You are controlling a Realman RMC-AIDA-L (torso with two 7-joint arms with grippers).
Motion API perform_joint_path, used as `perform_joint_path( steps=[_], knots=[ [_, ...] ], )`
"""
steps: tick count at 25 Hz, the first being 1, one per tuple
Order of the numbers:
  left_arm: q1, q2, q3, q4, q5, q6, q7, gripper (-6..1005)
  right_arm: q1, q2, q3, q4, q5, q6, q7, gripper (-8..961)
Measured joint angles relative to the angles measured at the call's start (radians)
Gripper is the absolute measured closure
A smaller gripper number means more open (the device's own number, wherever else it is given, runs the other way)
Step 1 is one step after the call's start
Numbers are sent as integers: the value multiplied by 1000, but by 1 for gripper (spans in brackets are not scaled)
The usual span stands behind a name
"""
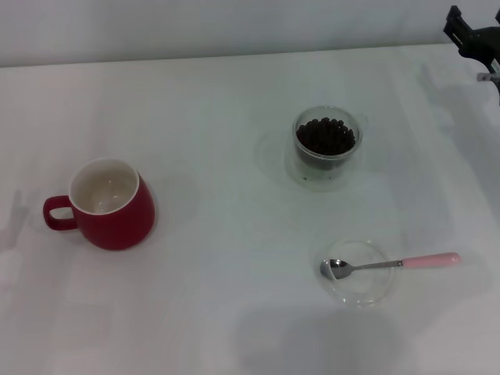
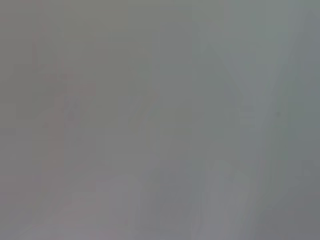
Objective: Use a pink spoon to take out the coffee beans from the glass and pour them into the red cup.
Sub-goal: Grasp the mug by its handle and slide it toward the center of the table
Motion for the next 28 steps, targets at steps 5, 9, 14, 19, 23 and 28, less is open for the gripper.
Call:
perform_joint_path(
  steps=[5, 9, 14, 19, 23, 28],
  knots=[
    [3, 0, 0, 0, 3, 10, 0, 109, -7, 0, 2, -7, 2, 15, 8, 84],
    [-6, 2, 0, 0, 3, 11, -1, 109, 0, 0, 1, -8, 2, 20, 9, 85],
    [-10, 4, 0, 0, 4, 11, -1, 108, 6, 0, 1, -4, 3, 20, 9, 85],
    [2, 4, 3, -2, 20, 19, -2, 108, 6, 0, 3, -9, 3, 20, 10, 84],
    [40, 4, 5, -33, 94, 52, -4, 108, 7, 0, 4, -17, 3, 20, 10, 85],
    [69, 5, 5, -122, 230, 118, -35, 108, 10, -3, 5, -26, 4, 21, 10, 85]
  ],
)
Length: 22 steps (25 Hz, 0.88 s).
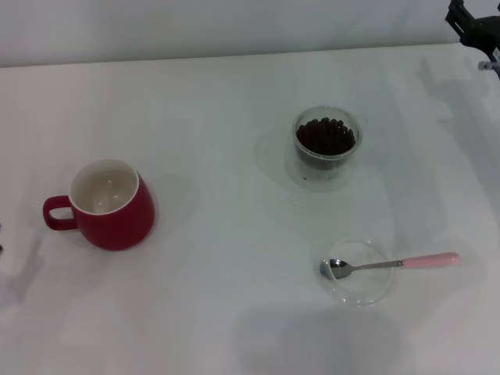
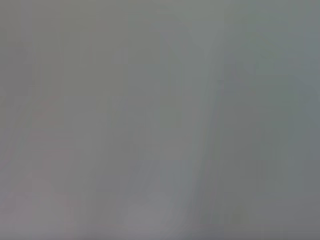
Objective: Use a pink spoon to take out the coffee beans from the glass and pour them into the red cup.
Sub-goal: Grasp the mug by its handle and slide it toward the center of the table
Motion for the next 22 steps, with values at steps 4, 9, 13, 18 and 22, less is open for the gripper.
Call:
perform_joint_path(
  steps=[4, 9, 13, 18, 22],
  knots=[
    [6, 0, 0, -55, 81, 33, -24, 109, 12, -1, 3, -5, 0, 0, 0, 84],
    [-8, 0, 0, -68, 97, 6, -27, 109, 28, -1, 3, -14, 0, 1, 0, 84],
    [-28, -1, 0, -70, 98, -27, -27, 109, 35, 0, 2, -14, 0, 2, 0, 85],
    [-78, -4, 6, -61, 109, -117, -25, 110, 36, 1, 2, -14, 0, 2, 0, 85],
    [-100, -4, 12, -60, 128, -156, -26, 110, 35, 2, 2, -14, 0, 3, 0, 85]
  ],
)
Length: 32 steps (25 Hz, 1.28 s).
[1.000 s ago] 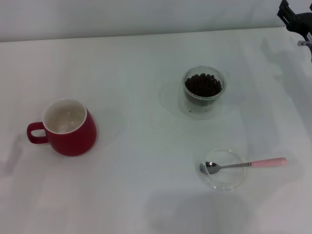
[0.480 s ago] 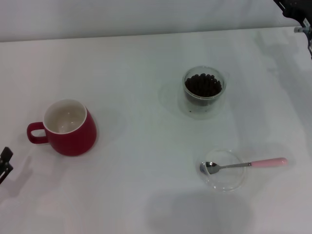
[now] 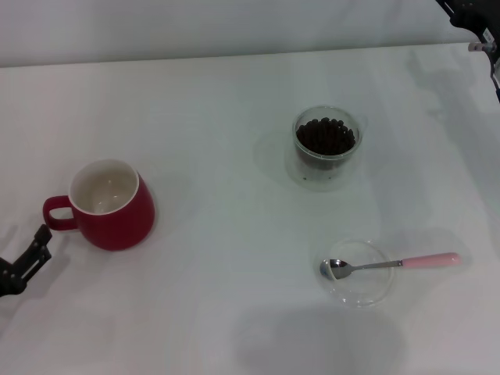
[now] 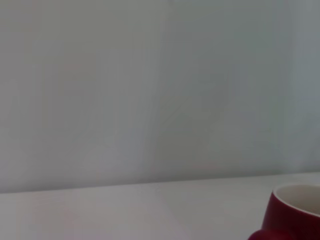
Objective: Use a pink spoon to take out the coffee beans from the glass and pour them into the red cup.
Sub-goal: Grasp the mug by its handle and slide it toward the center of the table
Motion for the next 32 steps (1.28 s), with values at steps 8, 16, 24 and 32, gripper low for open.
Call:
perform_joint_path(
  steps=[8, 16, 24, 32],
  knots=[
    [-29, 0, 0, 8, 9, -63, 2, 109, -1, 2, 0, 5, 0, 0, 0, 84],
    [-73, -2, 1, 12, 16, -132, 4, 108, -5, 2, 0, 9, 0, 0, 0, 85],
    [-88, -3, 1, 42, 24, -184, 6, 109, -8, 2, 0, 13, 0, 0, 0, 84],
    [-97, -2, 1, 50, 23, -186, 7, 113, -8, 2, 0, 13, 0, 8, 0, 84]
  ],
)
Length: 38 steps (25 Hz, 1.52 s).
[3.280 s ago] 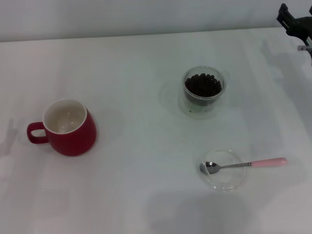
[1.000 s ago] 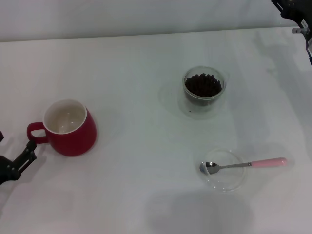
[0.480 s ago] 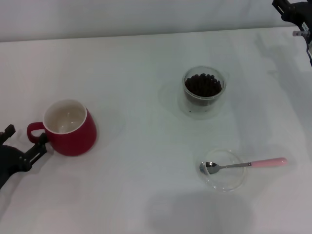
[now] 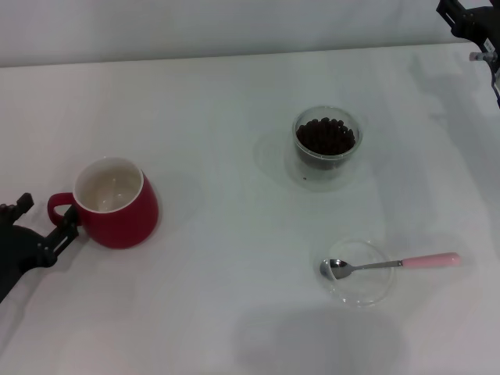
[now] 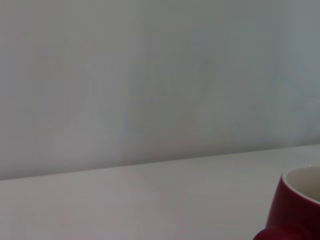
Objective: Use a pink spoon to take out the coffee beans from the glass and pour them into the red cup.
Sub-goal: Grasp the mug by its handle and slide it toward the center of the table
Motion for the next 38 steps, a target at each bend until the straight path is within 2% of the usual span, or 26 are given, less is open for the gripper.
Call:
perform_joint_path(
  steps=[4, 9, 14, 25, 38],
  knots=[
    [-1, -1, 0, 6, 0, 0, 20, 183, 0, 0, 0, 0, 0, 1, 0, 85],
    [3, -2, -5, 29, -6, -6, 58, 419, 0, 0, 0, 0, 0, 2, 0, 85],
    [-3, -3, -10, 48, -9, -42, 69, 613, 0, 0, 0, 1, 0, 2, 0, 85],
    [-5, -6, -11, 103, -11, -88, 132, 848, -1, 0, 0, 2, 0, 2, 0, 84],
    [-17, -7, 0, 200, 0, -136, 168, 883, 5, 0, 0, 1, 0, 1, 0, 84]
  ],
)
